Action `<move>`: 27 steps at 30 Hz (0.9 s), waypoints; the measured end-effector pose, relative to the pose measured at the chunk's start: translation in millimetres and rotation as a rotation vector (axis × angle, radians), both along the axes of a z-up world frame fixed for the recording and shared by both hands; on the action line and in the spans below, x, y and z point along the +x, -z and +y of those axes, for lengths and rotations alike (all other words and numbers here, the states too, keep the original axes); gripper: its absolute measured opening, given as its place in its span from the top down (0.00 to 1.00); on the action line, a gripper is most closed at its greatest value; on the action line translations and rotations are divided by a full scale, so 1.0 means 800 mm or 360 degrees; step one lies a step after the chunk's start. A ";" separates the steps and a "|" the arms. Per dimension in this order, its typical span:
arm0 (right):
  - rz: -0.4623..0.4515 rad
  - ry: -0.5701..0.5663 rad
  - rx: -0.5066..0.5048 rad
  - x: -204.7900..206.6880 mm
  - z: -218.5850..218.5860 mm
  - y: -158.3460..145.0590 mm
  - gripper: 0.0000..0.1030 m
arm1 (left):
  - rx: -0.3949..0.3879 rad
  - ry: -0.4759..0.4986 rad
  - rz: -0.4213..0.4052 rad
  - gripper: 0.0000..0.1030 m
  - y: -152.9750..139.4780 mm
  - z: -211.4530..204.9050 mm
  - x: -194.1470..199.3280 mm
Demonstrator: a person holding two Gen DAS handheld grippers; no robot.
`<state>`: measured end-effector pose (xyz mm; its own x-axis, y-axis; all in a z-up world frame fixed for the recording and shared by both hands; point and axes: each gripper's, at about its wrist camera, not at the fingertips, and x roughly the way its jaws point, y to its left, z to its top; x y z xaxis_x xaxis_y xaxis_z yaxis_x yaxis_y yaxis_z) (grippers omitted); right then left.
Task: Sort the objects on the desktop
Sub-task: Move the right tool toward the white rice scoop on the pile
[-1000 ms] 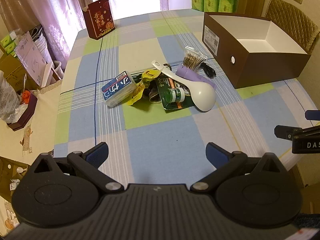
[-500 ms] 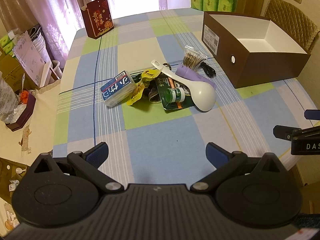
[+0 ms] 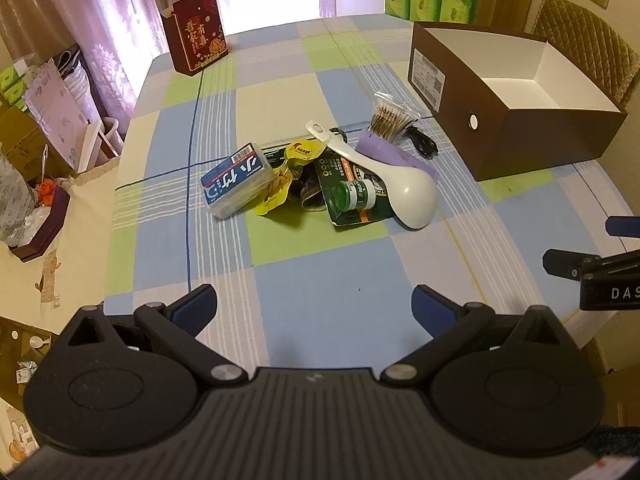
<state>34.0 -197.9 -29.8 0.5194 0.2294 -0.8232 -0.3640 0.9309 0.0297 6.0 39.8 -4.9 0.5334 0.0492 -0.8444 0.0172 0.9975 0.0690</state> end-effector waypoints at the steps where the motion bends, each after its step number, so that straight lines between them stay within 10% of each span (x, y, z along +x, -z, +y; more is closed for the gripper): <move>1: 0.0000 -0.0004 -0.0002 0.001 0.001 0.000 0.02 | -0.0001 -0.0002 0.0002 0.01 0.000 0.000 0.002; 27: -0.0001 -0.0091 0.0005 0.025 0.028 0.006 0.02 | 0.0005 -0.0028 0.0017 0.01 0.001 0.007 0.025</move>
